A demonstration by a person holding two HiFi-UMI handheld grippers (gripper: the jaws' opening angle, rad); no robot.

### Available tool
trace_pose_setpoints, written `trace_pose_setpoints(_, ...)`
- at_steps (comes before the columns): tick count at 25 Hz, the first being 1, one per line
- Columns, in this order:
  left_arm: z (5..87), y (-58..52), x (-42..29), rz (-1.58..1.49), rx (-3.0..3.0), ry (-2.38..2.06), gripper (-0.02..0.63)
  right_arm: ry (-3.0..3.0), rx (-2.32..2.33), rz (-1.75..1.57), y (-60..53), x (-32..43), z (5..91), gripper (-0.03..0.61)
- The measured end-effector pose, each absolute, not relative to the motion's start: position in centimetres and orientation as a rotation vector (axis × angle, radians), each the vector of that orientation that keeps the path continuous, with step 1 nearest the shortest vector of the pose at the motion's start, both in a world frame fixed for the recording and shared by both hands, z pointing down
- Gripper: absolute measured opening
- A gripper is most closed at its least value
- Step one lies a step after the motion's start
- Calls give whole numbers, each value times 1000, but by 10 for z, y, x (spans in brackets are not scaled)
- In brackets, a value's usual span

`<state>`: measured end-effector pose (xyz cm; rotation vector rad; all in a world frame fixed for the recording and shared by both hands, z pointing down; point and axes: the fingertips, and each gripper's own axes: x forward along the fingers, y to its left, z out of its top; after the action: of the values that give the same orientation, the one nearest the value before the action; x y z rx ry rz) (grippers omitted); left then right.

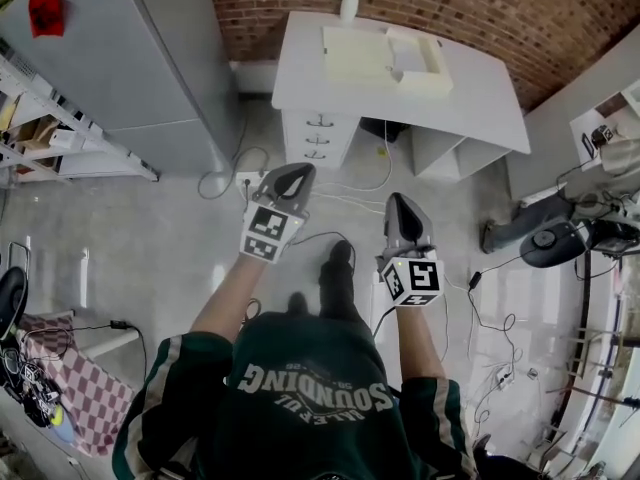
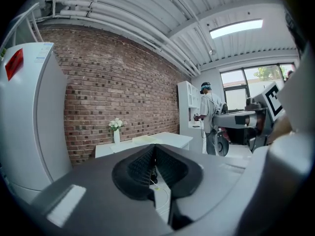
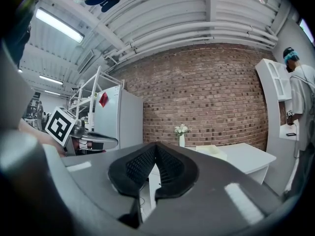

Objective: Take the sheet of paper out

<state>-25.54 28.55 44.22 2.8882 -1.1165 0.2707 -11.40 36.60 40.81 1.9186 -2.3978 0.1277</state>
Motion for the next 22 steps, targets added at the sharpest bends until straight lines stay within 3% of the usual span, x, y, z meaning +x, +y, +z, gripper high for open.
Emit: trace_pose_setpoints(22, 429, 77, -88, 302, 2856, -1168, 11, -2469, 1885, 159, 148, 54, 398, -2)
